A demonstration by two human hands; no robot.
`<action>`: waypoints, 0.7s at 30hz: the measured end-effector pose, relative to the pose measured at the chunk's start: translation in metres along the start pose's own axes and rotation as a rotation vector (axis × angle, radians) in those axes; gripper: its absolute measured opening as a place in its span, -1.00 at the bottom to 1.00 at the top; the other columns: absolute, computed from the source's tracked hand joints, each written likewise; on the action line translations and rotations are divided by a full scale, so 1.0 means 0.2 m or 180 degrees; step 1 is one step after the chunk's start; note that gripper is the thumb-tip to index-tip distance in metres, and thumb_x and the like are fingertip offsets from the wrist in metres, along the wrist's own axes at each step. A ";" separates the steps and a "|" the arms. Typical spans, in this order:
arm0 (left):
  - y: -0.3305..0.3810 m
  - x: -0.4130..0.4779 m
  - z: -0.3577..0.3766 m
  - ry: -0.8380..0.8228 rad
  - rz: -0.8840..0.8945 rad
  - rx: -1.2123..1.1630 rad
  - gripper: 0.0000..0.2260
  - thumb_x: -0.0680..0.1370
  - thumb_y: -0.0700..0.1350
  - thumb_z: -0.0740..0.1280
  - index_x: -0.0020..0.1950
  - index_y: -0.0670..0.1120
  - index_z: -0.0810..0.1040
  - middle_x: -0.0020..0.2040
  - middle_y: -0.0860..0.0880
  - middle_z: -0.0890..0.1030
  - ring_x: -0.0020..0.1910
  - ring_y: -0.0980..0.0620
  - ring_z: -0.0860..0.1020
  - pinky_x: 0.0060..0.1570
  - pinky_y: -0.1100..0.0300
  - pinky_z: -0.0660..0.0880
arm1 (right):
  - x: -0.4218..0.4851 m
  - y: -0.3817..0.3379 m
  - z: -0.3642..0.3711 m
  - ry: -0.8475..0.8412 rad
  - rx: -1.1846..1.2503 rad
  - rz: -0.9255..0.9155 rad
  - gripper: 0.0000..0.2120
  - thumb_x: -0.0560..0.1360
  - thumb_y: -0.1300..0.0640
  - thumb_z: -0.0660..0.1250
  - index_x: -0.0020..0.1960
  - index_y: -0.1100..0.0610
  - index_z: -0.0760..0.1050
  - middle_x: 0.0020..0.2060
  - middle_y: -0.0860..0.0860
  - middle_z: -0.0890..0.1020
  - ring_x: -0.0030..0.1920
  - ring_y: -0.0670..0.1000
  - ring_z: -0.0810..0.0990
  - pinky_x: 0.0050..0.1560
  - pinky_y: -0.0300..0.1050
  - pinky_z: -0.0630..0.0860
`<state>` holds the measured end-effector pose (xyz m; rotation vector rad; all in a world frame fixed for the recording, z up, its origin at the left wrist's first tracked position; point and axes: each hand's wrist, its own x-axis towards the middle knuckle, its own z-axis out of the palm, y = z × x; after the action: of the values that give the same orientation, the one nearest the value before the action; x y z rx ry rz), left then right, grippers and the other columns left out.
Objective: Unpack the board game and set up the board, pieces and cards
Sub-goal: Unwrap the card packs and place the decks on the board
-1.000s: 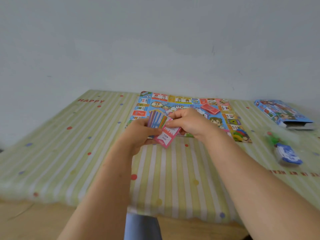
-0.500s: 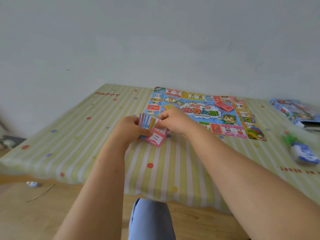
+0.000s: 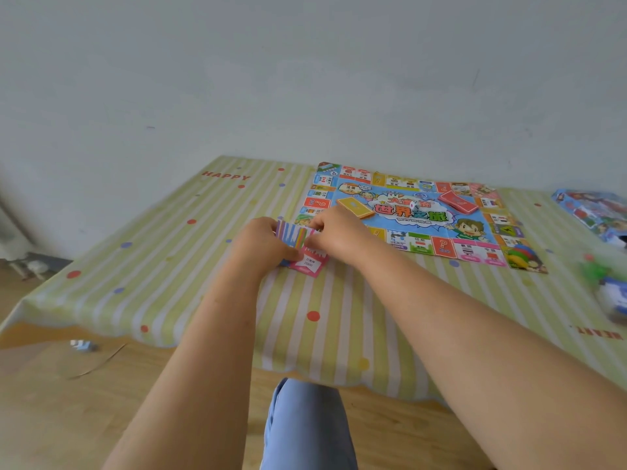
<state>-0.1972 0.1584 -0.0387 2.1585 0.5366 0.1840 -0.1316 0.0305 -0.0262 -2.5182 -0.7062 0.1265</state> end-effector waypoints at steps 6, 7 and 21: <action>0.02 0.00 0.00 -0.0134 -0.0009 0.0342 -0.75 0.32 -0.16 0.54 -0.07 -0.20 0.60 -0.27 -0.08 0.59 -0.32 -0.04 0.52 -0.27 0.16 0.43 | -0.02 0.01 0.00 -0.0043 -0.0151 0.0017 -0.73 0.48 0.06 0.40 0.13 0.16 0.63 0.01 0.11 0.66 0.00 0.07 0.61 -0.04 -0.09 0.51; 0.03 0.00 0.00 -0.0151 -0.0036 0.0397 -0.75 0.33 -0.15 0.54 -0.08 -0.21 0.61 -0.31 -0.08 0.56 -0.35 -0.02 0.49 -0.31 0.17 0.38 | -0.02 0.02 0.01 -0.0039 -0.0158 0.0012 -0.71 0.48 0.06 0.40 0.16 0.15 0.62 0.06 0.11 0.65 0.05 0.08 0.60 0.02 -0.07 0.52; 0.02 0.04 0.02 0.0058 -0.0072 0.0719 -0.28 0.30 -0.06 0.57 0.41 0.01 0.37 0.32 -0.12 0.35 0.33 -0.12 0.35 0.25 -0.03 0.41 | -0.02 0.06 0.04 0.0248 -0.0320 0.0000 -0.74 0.46 -0.04 0.40 0.07 0.08 0.59 0.17 0.08 0.47 0.07 0.06 0.52 -0.09 -0.12 0.39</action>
<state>-0.1872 0.1583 -0.0383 2.3705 0.6167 0.1359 -0.1321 0.0231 -0.0403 -2.6030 -0.6970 -0.0073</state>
